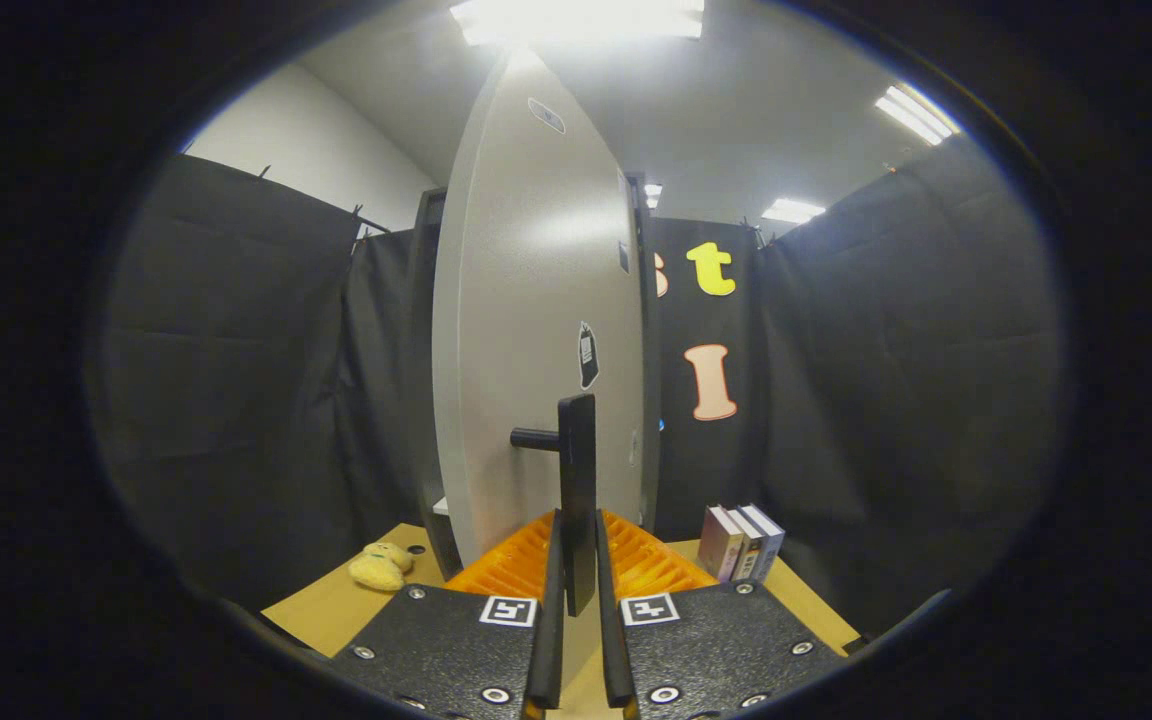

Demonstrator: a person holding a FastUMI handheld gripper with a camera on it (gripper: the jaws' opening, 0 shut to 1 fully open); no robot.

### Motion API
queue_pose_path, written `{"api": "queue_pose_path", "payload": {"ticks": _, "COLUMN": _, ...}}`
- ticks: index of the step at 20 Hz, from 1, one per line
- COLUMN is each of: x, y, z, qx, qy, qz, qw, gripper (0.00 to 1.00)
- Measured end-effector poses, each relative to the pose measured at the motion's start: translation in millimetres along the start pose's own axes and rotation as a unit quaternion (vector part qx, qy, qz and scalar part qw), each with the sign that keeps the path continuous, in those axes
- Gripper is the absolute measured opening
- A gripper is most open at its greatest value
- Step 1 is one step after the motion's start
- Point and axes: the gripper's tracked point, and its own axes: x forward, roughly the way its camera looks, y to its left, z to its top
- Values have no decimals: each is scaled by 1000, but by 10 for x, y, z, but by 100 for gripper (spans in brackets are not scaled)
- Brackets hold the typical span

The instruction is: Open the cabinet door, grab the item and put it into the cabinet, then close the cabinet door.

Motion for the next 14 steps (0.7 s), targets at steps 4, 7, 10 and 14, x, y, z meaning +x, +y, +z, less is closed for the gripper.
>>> {"api": "queue_pose_path", "payload": {"ticks": 4, "x": 50, "y": -138, "z": 13, "qx": -21, "qy": -4, "qz": -59, "qw": 998, "gripper": 16}}
{"api": "queue_pose_path", "payload": {"ticks": 7, "x": 14, "y": -185, "z": 54, "qx": -21, "qy": -6, "qz": -90, "qw": 996, "gripper": 10}}
{"api": "queue_pose_path", "payload": {"ticks": 10, "x": -60, "y": -226, "z": 170, "qx": -9, "qy": -29, "qz": -122, "qw": 992, "gripper": 9}}
{"api": "queue_pose_path", "payload": {"ticks": 14, "x": -244, "y": -179, "z": 370, "qx": 10, "qy": -64, "qz": -141, "qw": 988, "gripper": 12}}
